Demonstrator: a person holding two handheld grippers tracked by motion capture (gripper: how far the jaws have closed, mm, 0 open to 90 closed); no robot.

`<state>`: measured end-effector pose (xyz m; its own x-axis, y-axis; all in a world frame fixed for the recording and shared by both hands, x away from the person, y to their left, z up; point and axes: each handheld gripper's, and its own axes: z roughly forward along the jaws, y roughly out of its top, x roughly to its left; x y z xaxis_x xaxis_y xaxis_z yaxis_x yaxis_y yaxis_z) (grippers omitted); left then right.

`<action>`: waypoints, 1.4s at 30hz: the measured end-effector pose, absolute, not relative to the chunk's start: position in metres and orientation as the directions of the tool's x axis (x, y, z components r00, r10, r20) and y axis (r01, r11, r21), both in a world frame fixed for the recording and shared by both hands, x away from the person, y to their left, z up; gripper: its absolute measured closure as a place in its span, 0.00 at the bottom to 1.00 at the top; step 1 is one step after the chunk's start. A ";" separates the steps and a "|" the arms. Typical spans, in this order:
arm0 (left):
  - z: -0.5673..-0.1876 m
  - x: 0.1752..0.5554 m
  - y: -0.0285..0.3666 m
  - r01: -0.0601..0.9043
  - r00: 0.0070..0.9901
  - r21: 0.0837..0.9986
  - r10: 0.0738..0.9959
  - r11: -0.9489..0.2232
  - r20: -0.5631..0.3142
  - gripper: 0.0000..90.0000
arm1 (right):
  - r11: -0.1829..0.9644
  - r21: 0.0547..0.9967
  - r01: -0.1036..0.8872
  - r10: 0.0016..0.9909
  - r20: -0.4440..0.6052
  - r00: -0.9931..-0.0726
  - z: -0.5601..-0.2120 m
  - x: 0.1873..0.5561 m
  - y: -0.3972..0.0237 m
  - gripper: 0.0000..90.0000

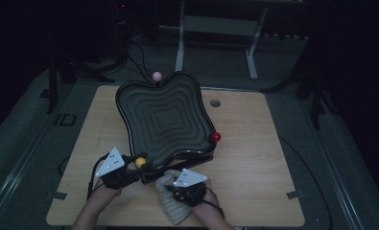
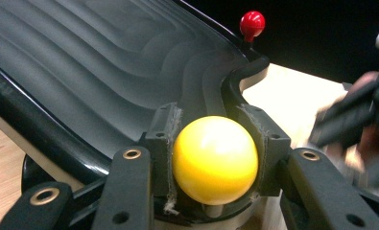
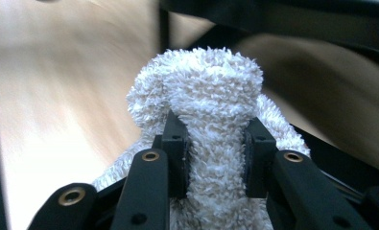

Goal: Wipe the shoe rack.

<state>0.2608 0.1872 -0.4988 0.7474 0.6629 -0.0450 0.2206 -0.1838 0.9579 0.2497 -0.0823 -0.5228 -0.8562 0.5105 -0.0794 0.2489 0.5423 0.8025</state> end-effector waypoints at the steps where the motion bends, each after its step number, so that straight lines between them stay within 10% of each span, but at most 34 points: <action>1: -0.499 0.261 0.187 0.221 0.747 0.958 0.663 -0.183 -0.045 0.66 | 0.543 0.801 0.254 0.531 -0.093 -0.843 -0.520 0.251 -0.096 0.77; 11: -0.499 0.261 0.187 0.221 0.750 0.958 0.660 -0.184 -0.046 0.66 | 0.426 0.800 0.423 0.812 -0.133 -0.568 -0.522 0.298 -0.220 0.77; 42: -0.498 0.266 0.191 0.222 0.780 0.955 0.623 -0.195 -0.054 0.67 | 0.441 0.802 0.404 0.767 -0.103 -0.633 -0.544 0.340 -0.190 0.70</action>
<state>0.2664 0.1912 -0.4982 0.7804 0.6229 -0.0538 0.2217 -0.1952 0.9554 0.3399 -0.1896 -0.5441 -0.6333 0.7671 -0.1025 0.4038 0.4406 0.8018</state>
